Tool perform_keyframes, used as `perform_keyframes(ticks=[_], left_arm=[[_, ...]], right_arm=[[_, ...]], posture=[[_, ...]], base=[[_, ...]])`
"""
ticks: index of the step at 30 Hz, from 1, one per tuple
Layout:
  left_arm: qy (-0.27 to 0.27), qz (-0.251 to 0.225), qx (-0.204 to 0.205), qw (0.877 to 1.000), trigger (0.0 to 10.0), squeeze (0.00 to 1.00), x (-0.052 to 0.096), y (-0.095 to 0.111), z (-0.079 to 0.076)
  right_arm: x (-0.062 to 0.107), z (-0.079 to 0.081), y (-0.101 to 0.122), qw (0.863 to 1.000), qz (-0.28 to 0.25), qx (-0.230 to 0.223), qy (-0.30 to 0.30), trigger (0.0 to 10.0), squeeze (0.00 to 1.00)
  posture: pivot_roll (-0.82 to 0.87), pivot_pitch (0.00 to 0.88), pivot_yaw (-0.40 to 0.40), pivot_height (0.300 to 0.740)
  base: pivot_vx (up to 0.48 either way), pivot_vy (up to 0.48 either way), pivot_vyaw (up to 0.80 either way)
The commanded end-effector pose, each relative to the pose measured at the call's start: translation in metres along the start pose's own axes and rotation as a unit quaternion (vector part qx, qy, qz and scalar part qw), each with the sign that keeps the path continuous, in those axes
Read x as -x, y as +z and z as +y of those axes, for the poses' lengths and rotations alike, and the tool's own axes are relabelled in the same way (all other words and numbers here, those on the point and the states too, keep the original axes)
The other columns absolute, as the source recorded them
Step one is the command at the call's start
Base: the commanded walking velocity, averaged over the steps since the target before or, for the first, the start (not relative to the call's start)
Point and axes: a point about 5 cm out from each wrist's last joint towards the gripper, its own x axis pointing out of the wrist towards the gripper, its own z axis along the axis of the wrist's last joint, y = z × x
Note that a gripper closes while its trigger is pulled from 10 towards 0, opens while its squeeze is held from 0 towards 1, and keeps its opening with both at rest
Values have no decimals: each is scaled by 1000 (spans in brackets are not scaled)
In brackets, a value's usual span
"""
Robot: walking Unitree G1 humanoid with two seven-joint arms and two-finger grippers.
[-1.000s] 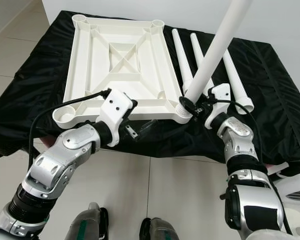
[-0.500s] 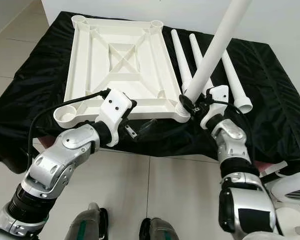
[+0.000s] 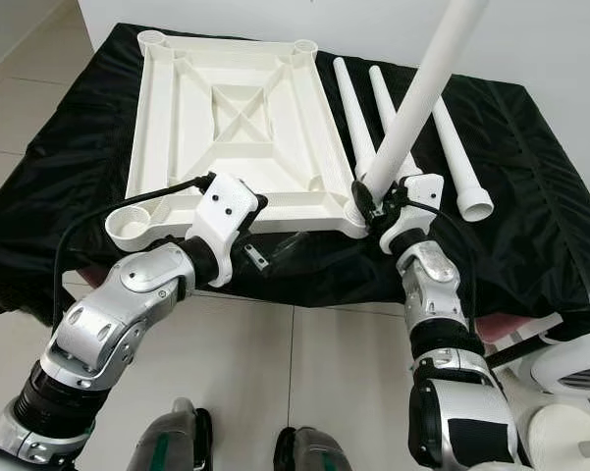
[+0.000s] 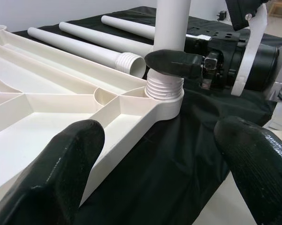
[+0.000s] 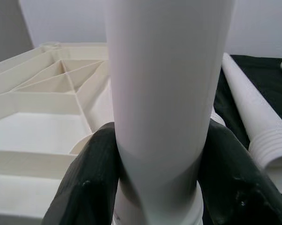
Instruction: Building children table
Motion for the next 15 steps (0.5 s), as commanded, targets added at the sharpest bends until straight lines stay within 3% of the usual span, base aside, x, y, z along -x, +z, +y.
perform_keyframes(ticks=[1, 6, 10, 15], left_arm=[[-15, -3, 3, 1000, 10000, 0, 0, 1, -4], [-15, -4, 3, 1000, 10000, 0, 0, 1, -4], [-15, -5, 3, 1000, 10000, 0, 0, 2, -4], [-17, -6, 3, 1000, 10000, 0, -1, 2, -5]], right_arm=[[3, -6, 0, 999, -9, -10, -34, 10000, 0], [3, 9, -3, 994, -11, -6, -105, 10000, 0], [3, 12, -5, 993, -10, -5, -116, 10000, 0], [6, 32, -14, 981, 5, -10, -193, 10000, 0]], posture=[[116, 94, -78, 740], [111, 94, -83, 740], [111, 94, -82, 740], [102, 95, -68, 740]], base=[[0, 0, 0], [0, 0, 0], [0, 0, 0], [0, 0, 0]])
